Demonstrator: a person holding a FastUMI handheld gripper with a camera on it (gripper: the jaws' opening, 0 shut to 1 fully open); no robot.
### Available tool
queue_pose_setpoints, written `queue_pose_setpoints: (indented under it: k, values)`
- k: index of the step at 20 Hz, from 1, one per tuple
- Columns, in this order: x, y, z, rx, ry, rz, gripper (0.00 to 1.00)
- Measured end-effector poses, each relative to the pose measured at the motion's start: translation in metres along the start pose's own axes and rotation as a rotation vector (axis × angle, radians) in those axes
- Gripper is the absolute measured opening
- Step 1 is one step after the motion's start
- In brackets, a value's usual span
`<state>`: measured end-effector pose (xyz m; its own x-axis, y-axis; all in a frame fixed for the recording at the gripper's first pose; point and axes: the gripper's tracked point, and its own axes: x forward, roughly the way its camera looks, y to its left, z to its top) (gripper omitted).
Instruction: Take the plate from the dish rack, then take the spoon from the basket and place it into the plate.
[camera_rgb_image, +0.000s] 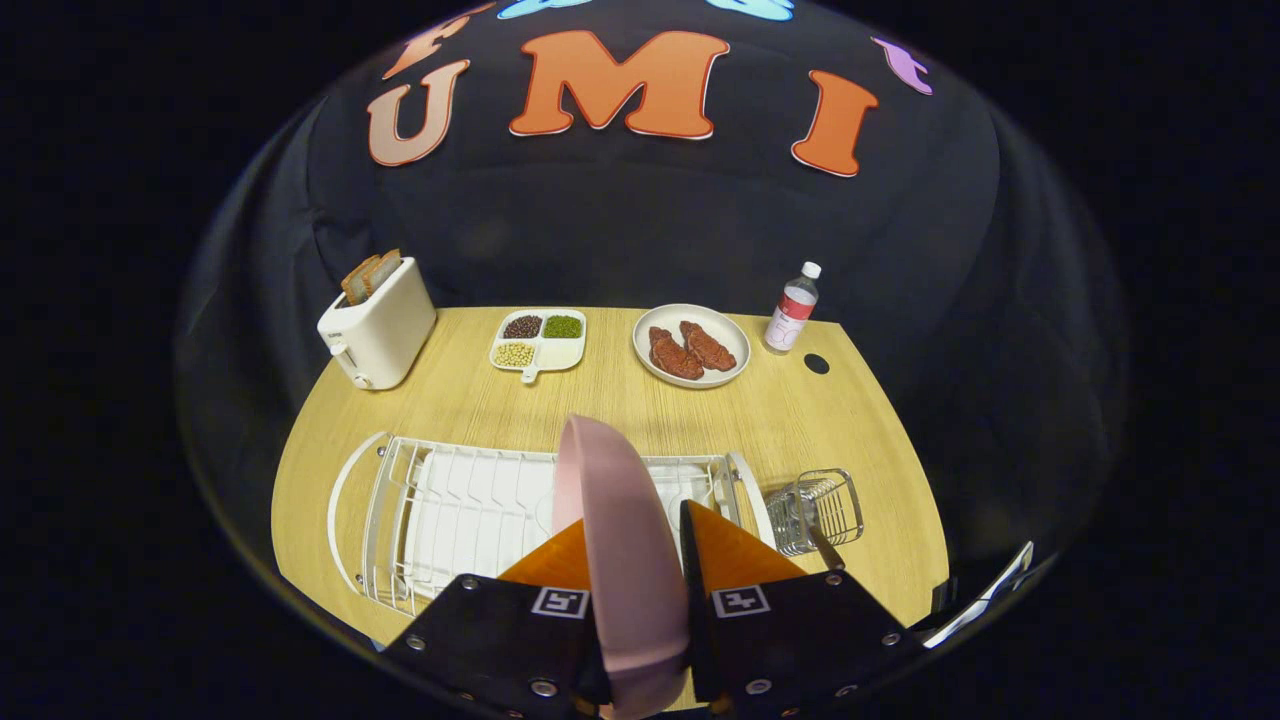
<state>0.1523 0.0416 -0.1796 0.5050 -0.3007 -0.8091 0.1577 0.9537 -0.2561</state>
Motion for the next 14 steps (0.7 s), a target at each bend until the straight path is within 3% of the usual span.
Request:
queue_pose_setpoints:
  k: [9,14]
  values:
    - [-0.044,-0.008,-0.046,0.001,-0.025,0.128,0.3]
    - [-0.055,-0.005,-0.099,0.036,0.048,0.239,0.3]
